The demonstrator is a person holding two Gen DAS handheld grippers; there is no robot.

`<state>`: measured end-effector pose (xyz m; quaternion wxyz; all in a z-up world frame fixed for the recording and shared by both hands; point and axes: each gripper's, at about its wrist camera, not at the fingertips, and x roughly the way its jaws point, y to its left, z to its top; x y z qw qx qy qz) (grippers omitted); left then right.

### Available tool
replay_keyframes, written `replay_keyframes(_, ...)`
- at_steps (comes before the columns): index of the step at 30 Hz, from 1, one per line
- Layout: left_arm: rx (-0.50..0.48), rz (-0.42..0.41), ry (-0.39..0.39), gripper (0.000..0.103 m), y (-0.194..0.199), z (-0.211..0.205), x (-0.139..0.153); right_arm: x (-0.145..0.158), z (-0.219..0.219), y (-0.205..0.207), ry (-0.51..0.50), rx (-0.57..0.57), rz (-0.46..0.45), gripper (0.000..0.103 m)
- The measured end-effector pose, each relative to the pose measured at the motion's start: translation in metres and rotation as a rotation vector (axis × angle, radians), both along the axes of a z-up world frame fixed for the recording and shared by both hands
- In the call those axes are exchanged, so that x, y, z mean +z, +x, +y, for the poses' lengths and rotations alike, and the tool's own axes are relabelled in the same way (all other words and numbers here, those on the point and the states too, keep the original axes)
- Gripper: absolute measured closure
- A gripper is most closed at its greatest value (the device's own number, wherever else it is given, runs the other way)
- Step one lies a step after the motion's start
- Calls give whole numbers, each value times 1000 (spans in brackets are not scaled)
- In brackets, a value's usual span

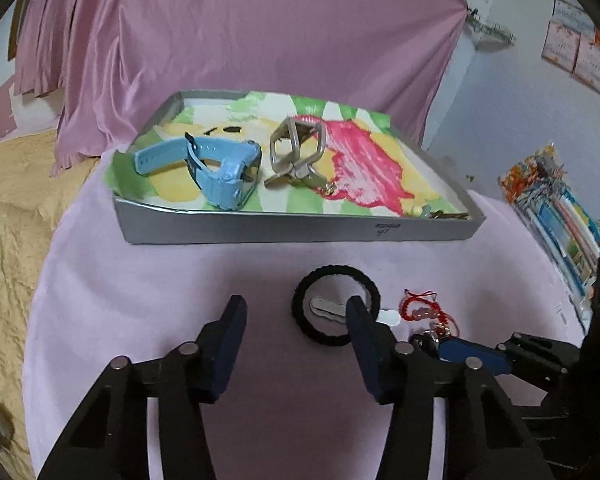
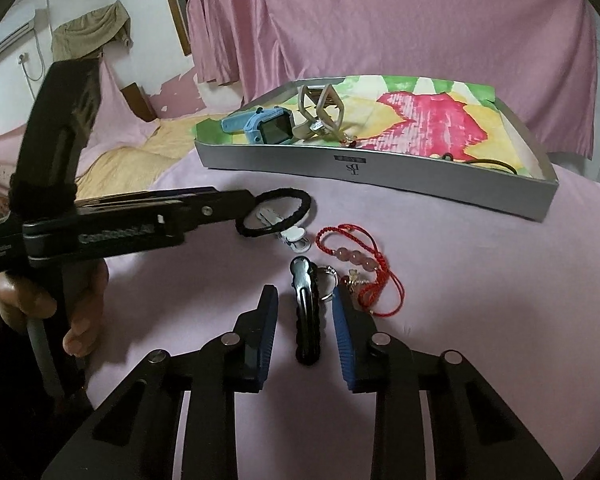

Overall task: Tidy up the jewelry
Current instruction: 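Grasp the black key fob with the right tool while the left tool grasps the black hair tie, then carry the key fob and hair tie into the tray and open both tools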

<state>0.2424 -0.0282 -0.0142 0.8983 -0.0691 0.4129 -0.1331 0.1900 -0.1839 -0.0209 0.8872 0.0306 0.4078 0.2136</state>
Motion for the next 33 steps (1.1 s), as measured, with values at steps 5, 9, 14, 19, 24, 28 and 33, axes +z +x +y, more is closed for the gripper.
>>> replay_keyframes(5,-6,17,34,68,7,-6,-3,-1,-2,4,23,4,15,78)
replay_keyframes(9,-14,15,94,80,10,-13,-3,-1,-2,4,19,-1,15,80)
replay_keyframes(14,-38,11,151,93,10,-20,-3,0,1,1,-2,2,6,80)
replay_keyframes(19,-49,10,154,98,8,-20,-2,0,0,0,1,2,5,91)
replay_keyframes(24,-26,-3,88,98,1,-12,1,-1,-4,-1,41,-5,10,92)
replay_keyframes(28,-3,-36,61,98,-8,-6,6,0,-6,-4,66,1,1,92)
replay_keyframes(33,17,-62,42,98,-13,-3,12,3,-13,-10,108,-14,-26,92)
